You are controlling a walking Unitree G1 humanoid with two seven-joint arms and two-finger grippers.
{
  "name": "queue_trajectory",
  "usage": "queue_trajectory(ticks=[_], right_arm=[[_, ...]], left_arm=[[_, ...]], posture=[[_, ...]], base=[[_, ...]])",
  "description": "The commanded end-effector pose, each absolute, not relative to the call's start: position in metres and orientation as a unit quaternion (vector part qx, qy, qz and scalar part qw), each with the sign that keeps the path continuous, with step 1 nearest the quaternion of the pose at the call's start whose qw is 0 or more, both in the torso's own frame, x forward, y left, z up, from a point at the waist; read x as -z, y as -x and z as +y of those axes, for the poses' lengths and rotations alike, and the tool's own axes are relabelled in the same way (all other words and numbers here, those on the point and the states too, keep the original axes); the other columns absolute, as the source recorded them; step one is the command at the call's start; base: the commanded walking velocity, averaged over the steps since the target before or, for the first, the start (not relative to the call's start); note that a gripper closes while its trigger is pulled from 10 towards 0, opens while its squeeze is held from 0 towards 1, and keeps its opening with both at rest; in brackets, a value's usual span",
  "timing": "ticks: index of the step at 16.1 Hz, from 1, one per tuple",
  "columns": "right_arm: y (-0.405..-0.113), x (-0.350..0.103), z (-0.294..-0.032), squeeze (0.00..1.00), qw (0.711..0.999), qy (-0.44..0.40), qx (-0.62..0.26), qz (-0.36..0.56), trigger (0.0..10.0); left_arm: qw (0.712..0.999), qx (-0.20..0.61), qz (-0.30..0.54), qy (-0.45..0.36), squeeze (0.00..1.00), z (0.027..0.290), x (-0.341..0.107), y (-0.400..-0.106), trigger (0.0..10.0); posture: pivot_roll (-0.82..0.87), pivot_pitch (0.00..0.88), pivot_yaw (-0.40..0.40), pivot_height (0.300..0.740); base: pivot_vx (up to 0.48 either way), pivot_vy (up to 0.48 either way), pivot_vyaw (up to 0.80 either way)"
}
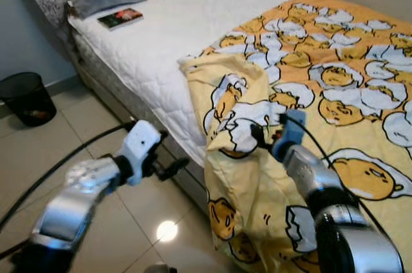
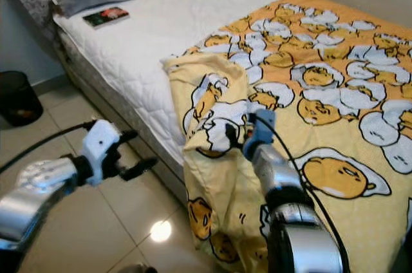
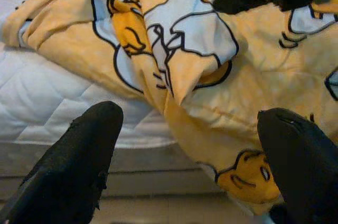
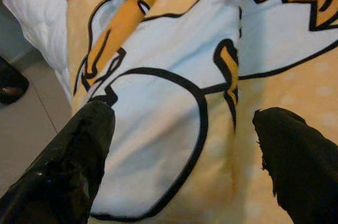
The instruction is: Clean up the room
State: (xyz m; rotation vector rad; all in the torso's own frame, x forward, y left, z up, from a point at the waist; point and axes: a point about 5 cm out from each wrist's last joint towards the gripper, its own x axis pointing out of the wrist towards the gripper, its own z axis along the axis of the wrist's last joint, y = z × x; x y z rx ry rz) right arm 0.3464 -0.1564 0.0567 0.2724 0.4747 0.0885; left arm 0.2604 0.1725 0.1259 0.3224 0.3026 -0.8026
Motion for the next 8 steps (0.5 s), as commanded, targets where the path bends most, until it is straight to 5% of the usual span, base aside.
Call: queue_trajectory(ticks=[1, 2, 8], right_arm=[[-0.35, -0.06, -0.159, 1.0, 0.965, -0.123, -0.031, 0.228, 10.0], [-0.351, -0.058, -0.16, 0.0, 0.967, -0.109, -0.013, 0.231, 10.0], [-0.342, -0.042, -0.166, 0.0, 0.962, -0.067, 0.05, 0.26, 10.0]], left_arm=[[0.894, 0.394, 0.147, -0.155, 0.43, 0.173, -0.129, -0.258, 10.0], [0.891, 0.398, 0.152, -0.156, 0.43, 0.174, -0.129, -0.255, 10.0], [0.882, 0.411, 0.169, -0.156, 0.43, 0.176, -0.133, -0.238, 10.0]], posture=[[0.1, 0.0, 0.024, 0.74], [0.1, 0.0, 0.025, 0.74], [0.14, 0.052, 0.009, 0.74]], base=[[0.0, 0.0, 0.0], [0.0, 0.0, 0.0], [0.0, 0.0, 0.0]])
